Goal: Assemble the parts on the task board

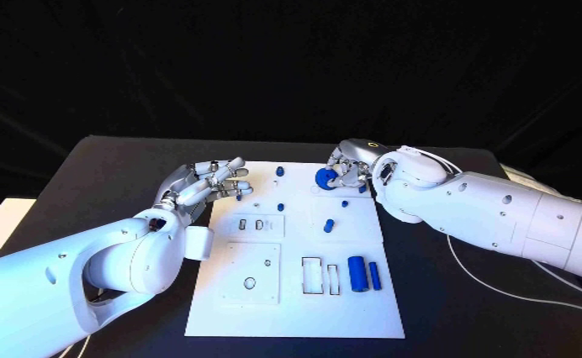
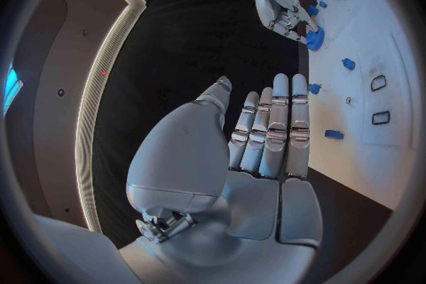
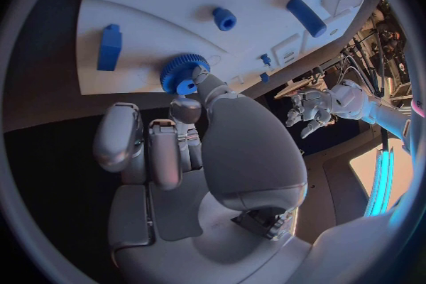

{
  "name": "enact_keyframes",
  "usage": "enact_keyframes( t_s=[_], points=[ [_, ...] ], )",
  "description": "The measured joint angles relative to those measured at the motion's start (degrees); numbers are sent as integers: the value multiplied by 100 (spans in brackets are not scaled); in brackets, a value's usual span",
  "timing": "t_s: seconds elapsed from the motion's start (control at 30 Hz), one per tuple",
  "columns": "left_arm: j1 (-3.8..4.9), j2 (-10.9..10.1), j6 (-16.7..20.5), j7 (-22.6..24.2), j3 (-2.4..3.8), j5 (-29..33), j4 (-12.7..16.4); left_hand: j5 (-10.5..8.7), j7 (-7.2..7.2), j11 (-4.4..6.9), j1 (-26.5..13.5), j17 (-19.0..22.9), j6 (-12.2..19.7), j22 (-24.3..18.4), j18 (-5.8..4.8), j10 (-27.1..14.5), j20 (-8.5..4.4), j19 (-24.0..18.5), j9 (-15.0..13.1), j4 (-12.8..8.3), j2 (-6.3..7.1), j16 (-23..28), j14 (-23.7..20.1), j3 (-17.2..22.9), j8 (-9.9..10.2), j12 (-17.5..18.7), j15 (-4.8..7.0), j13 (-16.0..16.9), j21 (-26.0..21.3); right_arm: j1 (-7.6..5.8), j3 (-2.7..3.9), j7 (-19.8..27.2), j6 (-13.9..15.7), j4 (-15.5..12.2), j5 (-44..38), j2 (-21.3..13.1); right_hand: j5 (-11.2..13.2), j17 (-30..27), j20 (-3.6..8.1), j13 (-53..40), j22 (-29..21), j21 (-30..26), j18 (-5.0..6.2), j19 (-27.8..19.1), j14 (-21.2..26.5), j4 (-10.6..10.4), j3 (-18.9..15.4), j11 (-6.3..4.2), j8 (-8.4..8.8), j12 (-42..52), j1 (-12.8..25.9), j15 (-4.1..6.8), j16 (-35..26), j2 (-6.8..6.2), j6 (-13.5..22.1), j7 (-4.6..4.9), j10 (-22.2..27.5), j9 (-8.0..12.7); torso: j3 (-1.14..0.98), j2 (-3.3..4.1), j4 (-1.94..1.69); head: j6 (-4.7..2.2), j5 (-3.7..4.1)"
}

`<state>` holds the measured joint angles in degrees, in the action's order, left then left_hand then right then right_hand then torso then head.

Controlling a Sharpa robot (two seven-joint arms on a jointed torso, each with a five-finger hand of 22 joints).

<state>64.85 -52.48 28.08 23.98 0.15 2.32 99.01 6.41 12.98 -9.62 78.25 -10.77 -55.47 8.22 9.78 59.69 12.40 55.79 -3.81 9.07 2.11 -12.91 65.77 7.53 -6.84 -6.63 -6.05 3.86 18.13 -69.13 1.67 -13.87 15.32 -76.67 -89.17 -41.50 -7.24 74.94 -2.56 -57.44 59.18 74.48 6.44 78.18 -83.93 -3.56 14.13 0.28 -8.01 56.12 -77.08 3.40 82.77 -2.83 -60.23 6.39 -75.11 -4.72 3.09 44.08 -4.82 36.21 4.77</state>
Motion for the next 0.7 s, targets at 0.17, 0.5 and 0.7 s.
enact_keyframes(
  t_s=[0.17,0.5,0.7],
  points=[
    [0,3,-7,-4,0,0,-11,0,0,0,0,0,0,0,0,0,0,0,0,0,0,0,0,0,0,0,0,0,0,5,6,-21,384,-282,-110,17,-181,0,0,-12,15,31,0,0,0,14,63,0,1,0,8,0,5,3,0,1,0,9,-1,-1,-2,-19,-2],
    [-1,15,-20,-10,1,0,-17,0,0,0,0,1,0,0,0,0,0,0,0,0,0,0,0,0,0,0,0,0,0,-7,1,-129,561,-270,-276,505,-193,-1,0,17,25,31,2,0,0,-63,156,10,0,-76,199,0,5,-51,-3,2,-10,174,7,-1,-14,-30,-6],
    [-1,24,-23,-13,1,0,-18,0,0,0,0,1,0,0,0,0,0,0,0,0,0,0,0,0,0,0,0,0,0,13,-28,-171,554,-91,-362,838,-171,-1,0,35,25,31,4,0,0,-64,156,13,0,-111,199,-1,5,-51,-5,4,-8,174,7,3,-19,-13,-36]
  ],
)
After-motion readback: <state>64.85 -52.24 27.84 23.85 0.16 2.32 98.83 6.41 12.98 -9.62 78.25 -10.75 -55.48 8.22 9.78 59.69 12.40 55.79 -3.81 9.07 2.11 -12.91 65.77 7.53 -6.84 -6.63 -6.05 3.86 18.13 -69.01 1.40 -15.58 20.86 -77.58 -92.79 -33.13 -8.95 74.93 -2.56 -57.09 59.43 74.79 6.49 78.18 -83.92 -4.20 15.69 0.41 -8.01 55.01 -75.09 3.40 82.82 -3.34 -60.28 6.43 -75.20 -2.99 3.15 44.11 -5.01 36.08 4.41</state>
